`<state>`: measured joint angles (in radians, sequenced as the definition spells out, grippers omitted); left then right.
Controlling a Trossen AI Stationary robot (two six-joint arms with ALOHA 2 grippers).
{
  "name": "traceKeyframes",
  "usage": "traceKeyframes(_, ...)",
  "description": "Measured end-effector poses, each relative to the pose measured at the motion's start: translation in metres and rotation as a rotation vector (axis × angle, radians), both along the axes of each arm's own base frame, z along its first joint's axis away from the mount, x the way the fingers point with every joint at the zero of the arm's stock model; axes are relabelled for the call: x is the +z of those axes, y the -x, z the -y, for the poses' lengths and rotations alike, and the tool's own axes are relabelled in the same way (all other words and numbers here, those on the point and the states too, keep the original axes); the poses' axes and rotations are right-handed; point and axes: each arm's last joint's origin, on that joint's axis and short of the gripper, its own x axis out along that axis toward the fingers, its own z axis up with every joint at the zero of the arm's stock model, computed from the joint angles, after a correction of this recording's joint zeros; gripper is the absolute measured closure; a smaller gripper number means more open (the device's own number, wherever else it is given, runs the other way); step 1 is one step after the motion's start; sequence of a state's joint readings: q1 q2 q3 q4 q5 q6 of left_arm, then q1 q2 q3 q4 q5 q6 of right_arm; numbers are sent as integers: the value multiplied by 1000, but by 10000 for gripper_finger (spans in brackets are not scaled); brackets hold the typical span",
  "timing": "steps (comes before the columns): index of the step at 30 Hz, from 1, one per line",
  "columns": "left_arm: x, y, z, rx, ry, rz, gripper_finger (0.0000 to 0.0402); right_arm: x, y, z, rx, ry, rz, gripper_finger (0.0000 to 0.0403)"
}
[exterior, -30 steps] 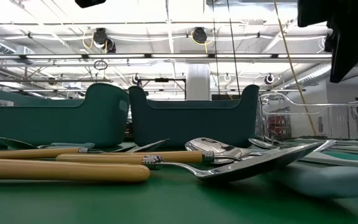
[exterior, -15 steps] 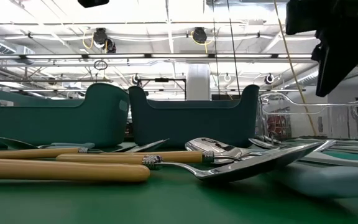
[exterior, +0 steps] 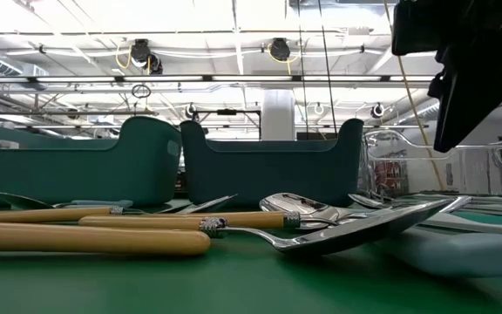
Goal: Sort silverware by color (type)
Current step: Put the orange spoon into the blue bin
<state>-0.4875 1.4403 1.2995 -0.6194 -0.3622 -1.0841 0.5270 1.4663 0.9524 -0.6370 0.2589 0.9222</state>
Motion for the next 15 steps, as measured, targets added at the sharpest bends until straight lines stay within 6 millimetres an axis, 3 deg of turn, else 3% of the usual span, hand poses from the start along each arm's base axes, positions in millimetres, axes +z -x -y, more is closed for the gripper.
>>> traceKeyframes(8,-19,12,19,-20,-40,-148,282,0,2,-11,54,-8,25,280)
traceKeyframes(15,-43,-3,40,-164,-73,-192,282,0,9,-21,102,-11,23,279)
